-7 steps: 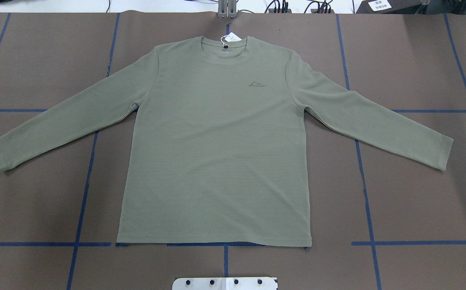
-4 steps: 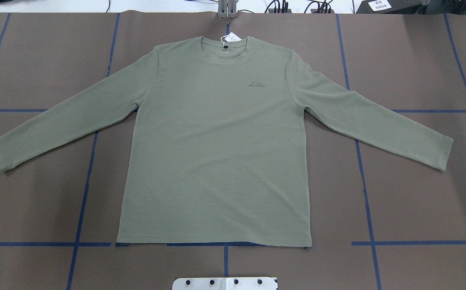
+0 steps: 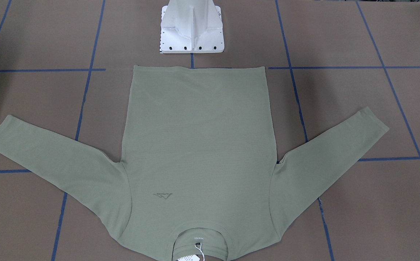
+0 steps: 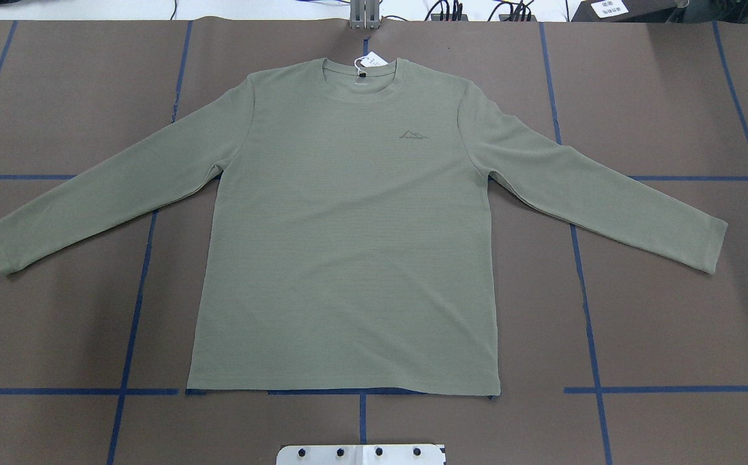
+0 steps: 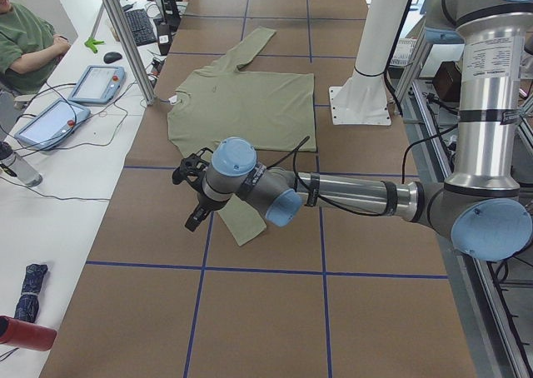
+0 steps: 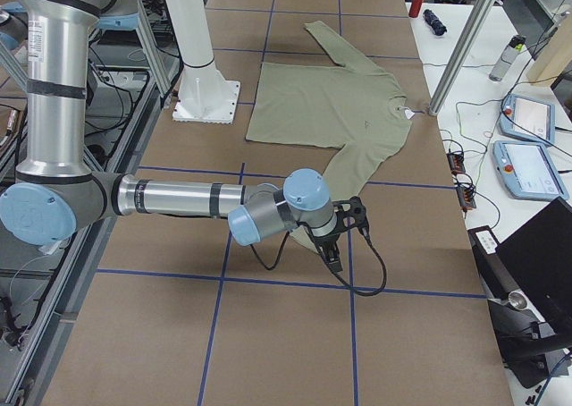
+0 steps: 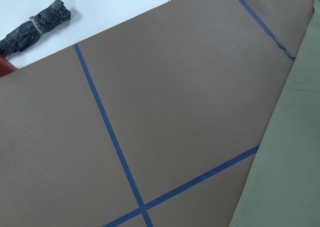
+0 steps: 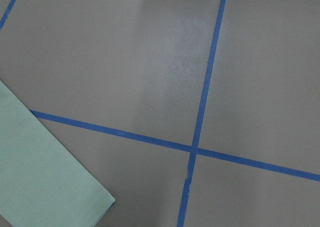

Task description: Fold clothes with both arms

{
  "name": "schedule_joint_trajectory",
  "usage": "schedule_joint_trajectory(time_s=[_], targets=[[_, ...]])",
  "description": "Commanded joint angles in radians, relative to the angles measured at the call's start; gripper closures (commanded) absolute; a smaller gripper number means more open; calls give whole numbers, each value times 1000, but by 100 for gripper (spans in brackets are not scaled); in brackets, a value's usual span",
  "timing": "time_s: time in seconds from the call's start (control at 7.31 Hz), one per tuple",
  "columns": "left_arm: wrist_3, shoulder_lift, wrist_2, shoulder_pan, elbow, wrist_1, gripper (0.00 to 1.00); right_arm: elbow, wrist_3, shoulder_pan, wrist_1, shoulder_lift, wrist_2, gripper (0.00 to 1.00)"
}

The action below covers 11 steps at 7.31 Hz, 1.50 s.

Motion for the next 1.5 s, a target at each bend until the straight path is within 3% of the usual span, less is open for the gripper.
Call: schedule_joint_trajectory(time_s=[0.0,0.14,0.27,0.55,0.82,1.37], targets=[[0,0,0,0,4,-4,0,-90,389,-87,325,-39,-33,2],[2,2,-2,0,4,-4,0,-95,610,-200,469,-50,-149,5],[2,2,0,0,6,-4,0,-97,744,-327,516,-50,-267,16],[5,2,-2,0,6,-4,0,-98,842,-523,526,-48,-468,28],[6,2,0,0,6,-10,0,-112,844,-563,538,-57,-480,43],[6,3,-2,0,8,-12,0,-244,841,-568,676,-27,-472,48]])
